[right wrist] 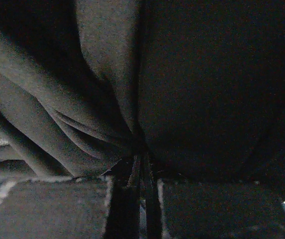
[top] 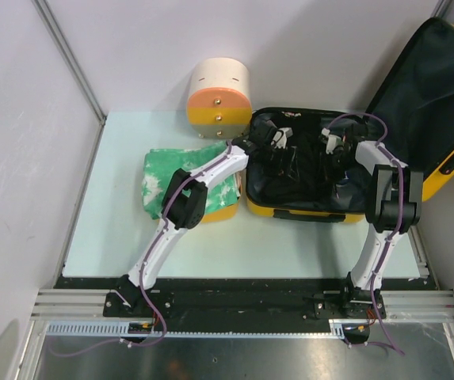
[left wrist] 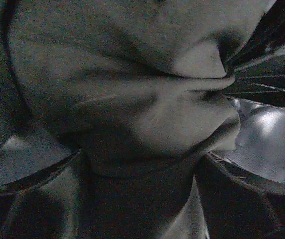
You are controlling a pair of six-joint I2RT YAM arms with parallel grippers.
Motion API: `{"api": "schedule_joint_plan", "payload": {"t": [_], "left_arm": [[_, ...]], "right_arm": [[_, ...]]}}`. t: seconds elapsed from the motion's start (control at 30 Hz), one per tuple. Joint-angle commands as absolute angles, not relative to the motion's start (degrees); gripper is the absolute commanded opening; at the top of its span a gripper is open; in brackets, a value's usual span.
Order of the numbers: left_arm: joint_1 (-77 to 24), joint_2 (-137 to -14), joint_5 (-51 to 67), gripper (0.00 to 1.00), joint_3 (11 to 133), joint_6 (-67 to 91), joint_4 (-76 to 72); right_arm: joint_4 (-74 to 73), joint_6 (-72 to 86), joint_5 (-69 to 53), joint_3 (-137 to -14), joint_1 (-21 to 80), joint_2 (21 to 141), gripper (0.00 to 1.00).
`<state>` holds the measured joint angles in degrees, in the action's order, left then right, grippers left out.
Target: Open, take out, and arrange the luggage
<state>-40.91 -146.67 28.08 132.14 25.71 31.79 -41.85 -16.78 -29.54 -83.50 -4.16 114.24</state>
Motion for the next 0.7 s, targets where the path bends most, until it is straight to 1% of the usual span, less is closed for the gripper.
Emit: {"api": "schedule_joint_plan", "payload": {"t": [0.0,0.03,0.13,0.23,0.3,0.33,0.37,0.4,0.43,0.5,0.67], "left_arm": [[-43.4,-147.7,41.7,0.76,135.0,27.8,16.6],[-43.4,-147.7,41.8,0.64,135.1,27.9,15.7],[-43.3,-147.3,41.8,0.45,135.4,28.4,14.4],[-43.5,-145.8,42.5,0.36,135.1,28.0,14.2],[-43.4,-142.9,41.0,0.37,132.5,26.4,14.3],[-43.3,-141.7,38.1,0.46,131.1,25.8,14.2],[-43.4,-140.5,37.7,0.45,130.1,24.4,14.2],[-43.4,-139.2,36.8,0.41,129.1,23.7,14.1],[-43.4,-138.8,35.3,0.17,128.8,23.5,14.1],[-43.2,-137.9,33.9,0.01,128.1,23.6,14.2],[-42.6,-135.4,34.5,0.00,127.7,24.2,14.3]], "right_arm": [[-39.6,-17.0,-30.3,-82.9,-3.0,115.1,0.00],[-39.6,-16.9,-30.8,-82.9,-3.0,114.5,0.00],[-39.8,-16.7,-32.5,-82.7,-3.0,113.0,0.00],[-39.7,-16.5,-33.8,-82.1,-3.0,111.5,0.00],[-39.5,-16.3,-34.5,-81.7,-2.9,110.5,0.00],[-39.4,-16.3,-34.8,-81.4,-2.7,110.2,0.00],[-39.3,-16.2,-35.1,-81.2,-2.6,110.0,0.00],[-38.9,-16.1,-35.2,-80.9,-2.3,110.0,0.00],[-38.8,-15.6,-35.6,-80.9,-2.2,109.9,0.00],[-38.0,-14.9,-37.4,-80.9,-2.1,109.7,0.00],[-36.2,-14.1,-40.9,-80.9,-2.2,107.1,0.00]]}}
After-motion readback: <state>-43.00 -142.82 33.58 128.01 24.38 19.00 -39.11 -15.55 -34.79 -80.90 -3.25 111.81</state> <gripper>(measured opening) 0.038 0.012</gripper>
